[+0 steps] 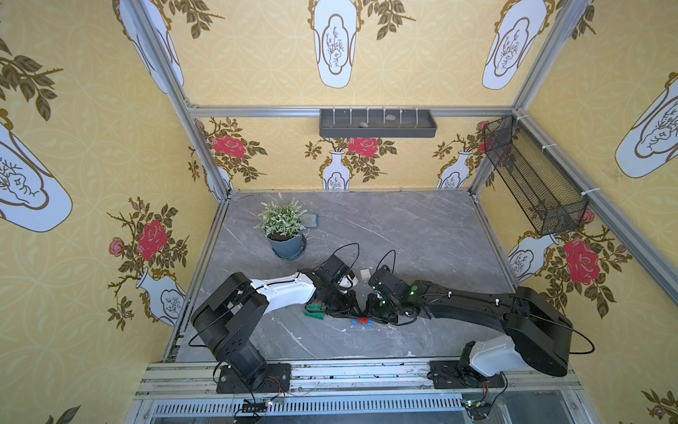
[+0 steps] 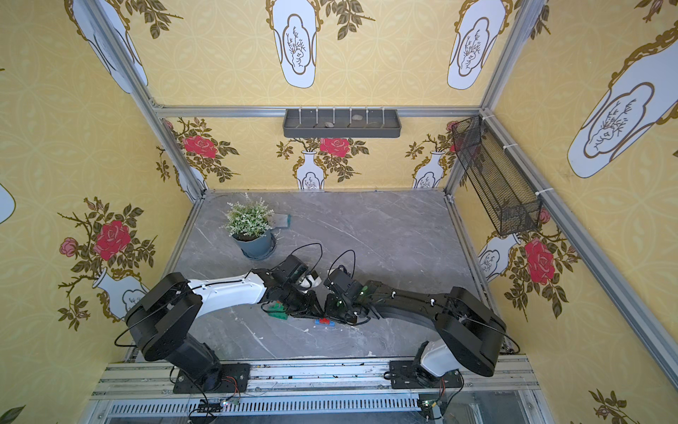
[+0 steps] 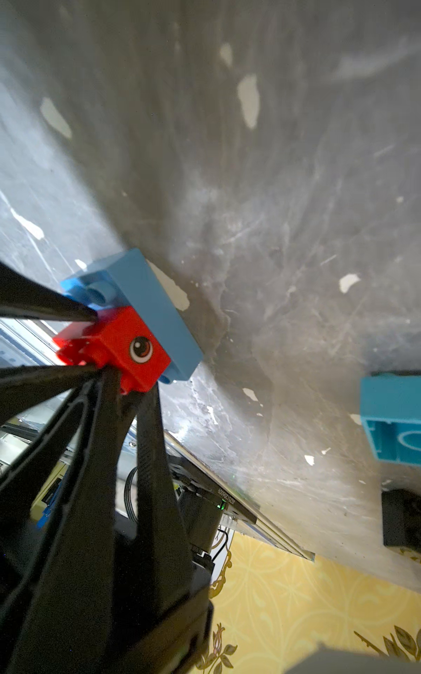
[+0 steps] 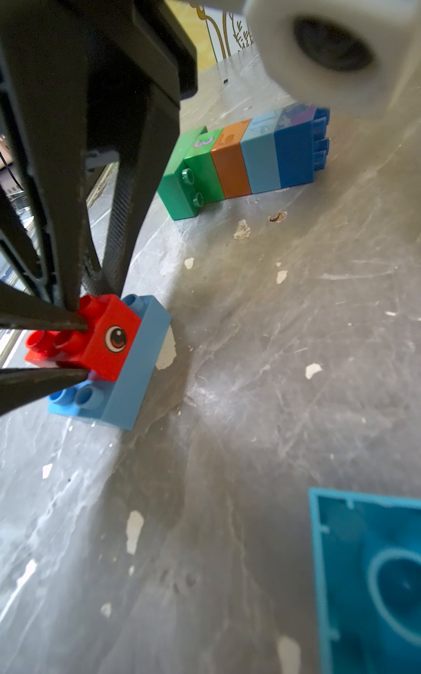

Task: Assemble the number 1 with lego
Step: Assemble the lego brick with the lego brick.

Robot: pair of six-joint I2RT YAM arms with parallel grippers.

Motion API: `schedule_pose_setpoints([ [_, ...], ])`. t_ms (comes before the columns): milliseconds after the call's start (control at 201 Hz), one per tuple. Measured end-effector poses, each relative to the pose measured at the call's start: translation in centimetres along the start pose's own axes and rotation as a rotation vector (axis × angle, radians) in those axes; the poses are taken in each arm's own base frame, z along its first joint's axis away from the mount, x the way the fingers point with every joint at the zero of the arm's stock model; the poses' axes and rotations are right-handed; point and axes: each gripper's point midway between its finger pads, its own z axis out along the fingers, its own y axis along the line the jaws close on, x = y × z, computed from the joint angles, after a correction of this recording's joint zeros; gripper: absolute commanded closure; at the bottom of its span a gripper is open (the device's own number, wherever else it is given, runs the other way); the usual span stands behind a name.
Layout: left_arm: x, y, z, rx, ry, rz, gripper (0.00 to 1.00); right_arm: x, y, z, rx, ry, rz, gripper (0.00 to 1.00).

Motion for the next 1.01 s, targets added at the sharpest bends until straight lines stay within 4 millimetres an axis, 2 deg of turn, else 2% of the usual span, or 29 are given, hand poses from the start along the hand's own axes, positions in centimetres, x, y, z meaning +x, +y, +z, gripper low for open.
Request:
schedule_pose_setpoints([
  [742, 0.07, 0.21, -0.03, -0.023, 0.021, -0.013, 0.84, 0.18, -0.05, 0.18, 0.018, 0.011, -0.016, 0.93],
  [911, 0.04, 0.24, -0.37, -0.038, 0.013, -0.009, 0.81, 0.09, 0.31, 0.22, 0.018, 0.013, -0.036, 0.84],
  [1006, -0.07, 0.32, -0.60, -0.053, -0.001, 0.004, 0.76, -0.01, 0.77, 0.06, 0.004, 0.006, -0.053, 0.78],
])
